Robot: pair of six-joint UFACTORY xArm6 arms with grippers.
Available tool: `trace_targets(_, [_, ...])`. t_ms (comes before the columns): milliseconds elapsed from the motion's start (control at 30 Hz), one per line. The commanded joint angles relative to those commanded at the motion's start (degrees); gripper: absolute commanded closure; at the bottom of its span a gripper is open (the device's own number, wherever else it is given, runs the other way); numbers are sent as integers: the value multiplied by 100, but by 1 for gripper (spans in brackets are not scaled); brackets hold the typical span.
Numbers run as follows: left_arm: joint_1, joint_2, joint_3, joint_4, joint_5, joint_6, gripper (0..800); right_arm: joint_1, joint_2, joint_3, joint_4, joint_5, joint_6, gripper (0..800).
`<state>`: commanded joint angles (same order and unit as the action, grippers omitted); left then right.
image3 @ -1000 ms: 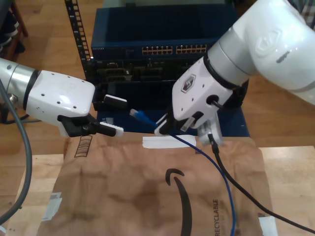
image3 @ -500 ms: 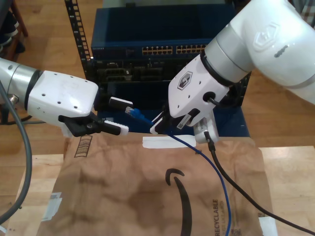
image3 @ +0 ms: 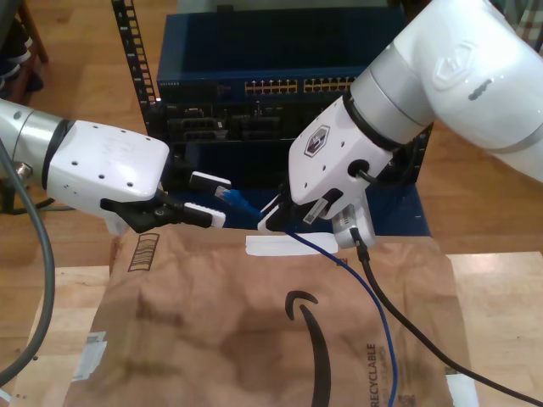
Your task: Grab the cable and plug it in
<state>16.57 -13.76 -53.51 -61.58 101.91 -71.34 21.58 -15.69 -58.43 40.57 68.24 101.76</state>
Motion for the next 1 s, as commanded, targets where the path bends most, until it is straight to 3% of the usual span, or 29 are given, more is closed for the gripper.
trace_targets(400, [0,0,0,-202,-44,62,529,0,0,9,0,0,0,792])
trace_targets(1000, [18,0,9,-185,-132,62,524,-9,-9,9,0,0,0,793])
